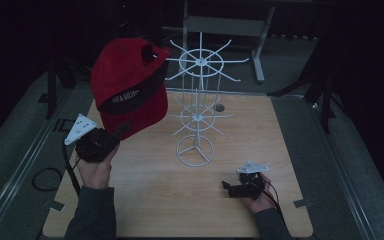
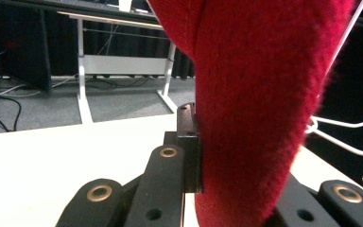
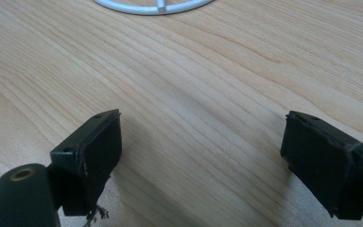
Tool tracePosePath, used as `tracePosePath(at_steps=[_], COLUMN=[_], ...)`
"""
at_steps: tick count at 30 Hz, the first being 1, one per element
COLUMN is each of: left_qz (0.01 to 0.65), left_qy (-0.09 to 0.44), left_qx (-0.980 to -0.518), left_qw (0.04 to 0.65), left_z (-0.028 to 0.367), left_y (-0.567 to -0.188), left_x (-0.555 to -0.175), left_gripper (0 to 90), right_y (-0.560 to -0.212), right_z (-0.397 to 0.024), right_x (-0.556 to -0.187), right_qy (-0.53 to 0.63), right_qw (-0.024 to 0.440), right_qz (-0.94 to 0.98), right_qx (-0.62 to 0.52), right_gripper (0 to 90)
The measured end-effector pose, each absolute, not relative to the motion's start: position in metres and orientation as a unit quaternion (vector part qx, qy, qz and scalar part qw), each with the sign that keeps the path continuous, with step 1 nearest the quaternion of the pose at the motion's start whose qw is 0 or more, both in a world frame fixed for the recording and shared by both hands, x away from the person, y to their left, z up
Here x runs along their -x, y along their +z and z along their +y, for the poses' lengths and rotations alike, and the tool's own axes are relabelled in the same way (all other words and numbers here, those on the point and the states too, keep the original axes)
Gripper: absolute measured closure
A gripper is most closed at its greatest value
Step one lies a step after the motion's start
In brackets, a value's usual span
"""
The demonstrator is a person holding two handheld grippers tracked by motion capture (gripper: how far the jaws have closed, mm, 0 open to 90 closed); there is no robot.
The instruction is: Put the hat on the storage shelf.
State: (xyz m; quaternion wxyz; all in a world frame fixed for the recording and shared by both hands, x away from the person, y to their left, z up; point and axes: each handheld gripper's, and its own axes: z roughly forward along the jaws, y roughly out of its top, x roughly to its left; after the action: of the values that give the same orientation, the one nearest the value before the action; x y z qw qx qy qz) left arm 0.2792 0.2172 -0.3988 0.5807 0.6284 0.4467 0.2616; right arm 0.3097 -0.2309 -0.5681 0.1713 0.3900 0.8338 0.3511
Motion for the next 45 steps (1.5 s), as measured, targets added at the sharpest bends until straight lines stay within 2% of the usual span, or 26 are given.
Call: tracePosePath(at_steps=[28,30,35,45], left_qz=[0.442,0.438,0.421,0.446], left_qy=[0.246,0.245,0.226,0.212], left_qx=[-0.676,-0.678,-0.693,-0.697], left_qw=[0.536,0.536,0.54,0.52], left_z=[0.2,0.199,0.197,0.202], left_y=[-0.444,-0.444,-0.445,-0.452], left_x=[-0.28,-0.28,-0.279,-0.285], left_gripper=[82.4,78.1,60.6,44.2], right_y=[-0.568,-0.568,-0.568,-0.568], right_z=[-0.231,-0.231,-0.231,-0.231], right_x=[-0.31,-0.31,-0.31,-0.31], right_qy=[0.351,0.352,0.351,0.351], right_qw=[0.173,0.173,0.172,0.171], right_qz=[0.834,0.834,0.834,0.833], right_qx=[-0.389,-0.389,-0.39,-0.391], right_gripper=[13.1,13.1,13.1,13.1])
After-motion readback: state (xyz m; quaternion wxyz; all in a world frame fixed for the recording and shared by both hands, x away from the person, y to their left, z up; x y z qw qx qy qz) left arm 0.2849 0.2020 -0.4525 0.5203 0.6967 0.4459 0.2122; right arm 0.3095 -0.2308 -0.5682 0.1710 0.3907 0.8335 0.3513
